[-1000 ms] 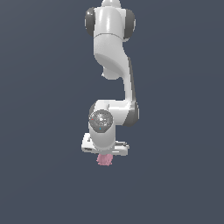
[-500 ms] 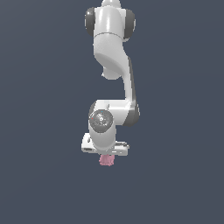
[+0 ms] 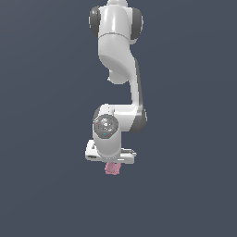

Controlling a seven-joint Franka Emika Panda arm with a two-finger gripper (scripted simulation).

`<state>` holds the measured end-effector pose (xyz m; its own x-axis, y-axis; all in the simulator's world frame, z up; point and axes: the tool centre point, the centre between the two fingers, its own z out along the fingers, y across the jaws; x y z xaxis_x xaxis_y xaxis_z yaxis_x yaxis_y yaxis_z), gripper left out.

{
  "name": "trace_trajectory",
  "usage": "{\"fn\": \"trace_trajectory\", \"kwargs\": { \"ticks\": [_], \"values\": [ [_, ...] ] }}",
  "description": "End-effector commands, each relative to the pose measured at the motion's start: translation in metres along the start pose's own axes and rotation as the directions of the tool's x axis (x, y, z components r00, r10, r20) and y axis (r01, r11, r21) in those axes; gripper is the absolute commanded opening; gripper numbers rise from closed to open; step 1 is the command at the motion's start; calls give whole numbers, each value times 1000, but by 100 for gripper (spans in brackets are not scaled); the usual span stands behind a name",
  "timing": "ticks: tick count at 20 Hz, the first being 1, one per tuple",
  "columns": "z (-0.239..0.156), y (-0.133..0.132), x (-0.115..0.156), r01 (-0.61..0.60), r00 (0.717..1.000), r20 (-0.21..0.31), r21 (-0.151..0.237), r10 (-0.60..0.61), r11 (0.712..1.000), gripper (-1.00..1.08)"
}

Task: Pick up the object and move it to a goal position.

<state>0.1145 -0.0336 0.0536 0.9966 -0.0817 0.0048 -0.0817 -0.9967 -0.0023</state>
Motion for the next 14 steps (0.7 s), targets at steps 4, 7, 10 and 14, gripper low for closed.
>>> {"fn": "trace_trajectory", "kwargs": {
  "ticks": [4,7,10,14],
  "values": [
    [0,21,-11,-4,1000,4,-2,4,1000,-100],
    [-2,38,-19,-4,1000,4,-2,4,1000,-100],
    [-4,59,-30,-4,1000,4,-2,4,1000,-100],
    [-7,84,-43,-4,1000,4,-2,4,1000,-100]
  ]
}}
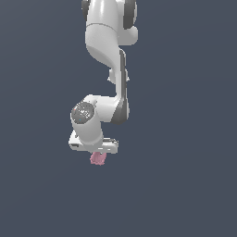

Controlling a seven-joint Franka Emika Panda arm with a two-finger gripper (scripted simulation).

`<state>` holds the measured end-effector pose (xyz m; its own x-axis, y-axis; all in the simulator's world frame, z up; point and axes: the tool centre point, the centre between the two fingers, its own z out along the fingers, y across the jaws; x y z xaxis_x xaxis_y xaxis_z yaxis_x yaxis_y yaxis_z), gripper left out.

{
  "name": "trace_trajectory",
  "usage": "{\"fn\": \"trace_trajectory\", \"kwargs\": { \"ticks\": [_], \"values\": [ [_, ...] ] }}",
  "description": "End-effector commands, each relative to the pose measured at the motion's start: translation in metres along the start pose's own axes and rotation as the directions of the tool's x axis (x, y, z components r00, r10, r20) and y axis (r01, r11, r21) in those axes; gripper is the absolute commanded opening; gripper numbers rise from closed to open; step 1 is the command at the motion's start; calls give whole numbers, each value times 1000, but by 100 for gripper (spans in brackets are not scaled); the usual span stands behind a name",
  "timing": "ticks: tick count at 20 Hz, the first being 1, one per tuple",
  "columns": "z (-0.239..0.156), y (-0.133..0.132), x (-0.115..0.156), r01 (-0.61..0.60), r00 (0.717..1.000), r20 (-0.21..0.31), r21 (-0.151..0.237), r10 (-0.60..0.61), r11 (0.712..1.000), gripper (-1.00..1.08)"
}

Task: Pick up the object and move it to a goal position.

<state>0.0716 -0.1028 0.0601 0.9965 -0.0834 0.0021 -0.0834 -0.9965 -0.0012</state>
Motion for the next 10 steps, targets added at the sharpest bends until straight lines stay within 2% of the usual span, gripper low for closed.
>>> {"fn": "trace_trajectory", "kwargs": {
  "ticks": [1,6,10],
  "values": [
    [-1,17,-8,-2,1000,2,-1,2,1000,-100],
    [-2,35,-17,-2,1000,2,-1,2,1000,-100],
    [-3,40,-18,-2,1000,2,-1,2,1000,-100]
  ]
}}
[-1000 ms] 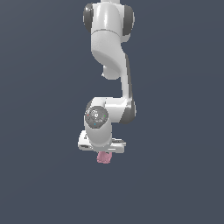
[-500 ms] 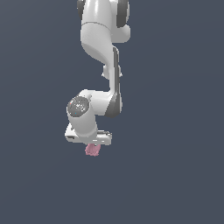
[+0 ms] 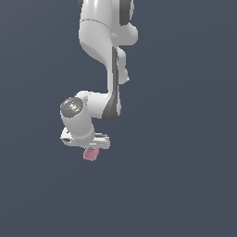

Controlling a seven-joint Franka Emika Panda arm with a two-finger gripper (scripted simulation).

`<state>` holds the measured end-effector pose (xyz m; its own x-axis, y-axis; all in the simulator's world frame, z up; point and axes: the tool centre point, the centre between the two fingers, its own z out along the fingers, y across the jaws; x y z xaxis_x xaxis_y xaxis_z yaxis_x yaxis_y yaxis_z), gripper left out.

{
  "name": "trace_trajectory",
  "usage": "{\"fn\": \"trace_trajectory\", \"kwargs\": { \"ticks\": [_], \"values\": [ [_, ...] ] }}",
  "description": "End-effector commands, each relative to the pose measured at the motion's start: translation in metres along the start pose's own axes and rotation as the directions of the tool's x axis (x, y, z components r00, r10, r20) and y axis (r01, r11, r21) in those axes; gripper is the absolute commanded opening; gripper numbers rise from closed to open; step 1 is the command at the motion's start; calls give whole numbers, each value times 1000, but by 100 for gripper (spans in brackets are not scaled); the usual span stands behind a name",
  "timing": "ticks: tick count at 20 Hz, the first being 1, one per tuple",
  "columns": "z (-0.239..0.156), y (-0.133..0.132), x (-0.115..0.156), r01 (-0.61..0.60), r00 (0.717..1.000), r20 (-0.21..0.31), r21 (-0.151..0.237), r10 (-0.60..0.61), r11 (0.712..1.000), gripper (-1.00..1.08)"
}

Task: Pick up the object and move it to a goal position.

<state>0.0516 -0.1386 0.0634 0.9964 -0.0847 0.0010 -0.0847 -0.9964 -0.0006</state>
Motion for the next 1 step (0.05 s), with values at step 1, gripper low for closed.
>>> {"fn": "trace_trajectory", "kwargs": {
  "ticks": [1],
  "values": [
    [0,2,-1,-1,1000,1,-1,1,1000,-100]
  ]
}}
